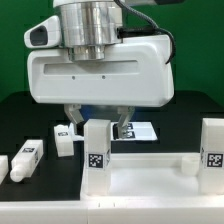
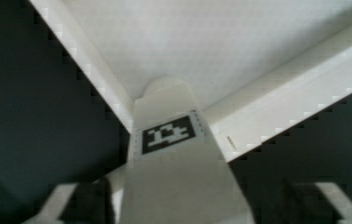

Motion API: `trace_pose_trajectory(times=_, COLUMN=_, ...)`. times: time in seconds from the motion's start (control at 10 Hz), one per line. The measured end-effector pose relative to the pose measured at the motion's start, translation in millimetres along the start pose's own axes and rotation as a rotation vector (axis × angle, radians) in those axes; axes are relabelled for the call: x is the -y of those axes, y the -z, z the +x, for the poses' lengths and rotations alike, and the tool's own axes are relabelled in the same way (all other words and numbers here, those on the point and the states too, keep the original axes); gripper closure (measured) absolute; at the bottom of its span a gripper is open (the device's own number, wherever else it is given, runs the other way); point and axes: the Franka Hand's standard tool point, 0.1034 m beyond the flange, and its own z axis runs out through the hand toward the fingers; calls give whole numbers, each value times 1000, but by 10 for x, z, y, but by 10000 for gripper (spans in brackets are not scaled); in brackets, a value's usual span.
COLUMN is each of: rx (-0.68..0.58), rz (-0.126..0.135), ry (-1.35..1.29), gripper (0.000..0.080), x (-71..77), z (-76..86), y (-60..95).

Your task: Assemble desk

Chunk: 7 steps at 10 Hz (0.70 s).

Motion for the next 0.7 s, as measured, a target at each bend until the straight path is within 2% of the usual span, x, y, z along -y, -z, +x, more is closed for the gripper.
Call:
trace_pose_trajectory(times=0.1, rx=0, rz=-2, ry=-4, gripper=485, x=-12, z=0, y=-2)
trace_pose_trajectory(times=0.3, rx=0, rz=-2, ry=-181, gripper=512, x=-20, z=3, y=0)
trace_pose_trajectory(times=0.5, rx=5, rz=6, ry=-617, gripper=512, x=-17, z=-1, y=7)
trace_pose_trajectory(times=0.6, rx=20, rz=17, ry=-772, gripper=512, x=-4, z=-18, y=1)
trace_pose_trajectory(times=0.7, rx=35, rz=16, ry=-846, gripper=512, x=-12, z=-22, y=-1)
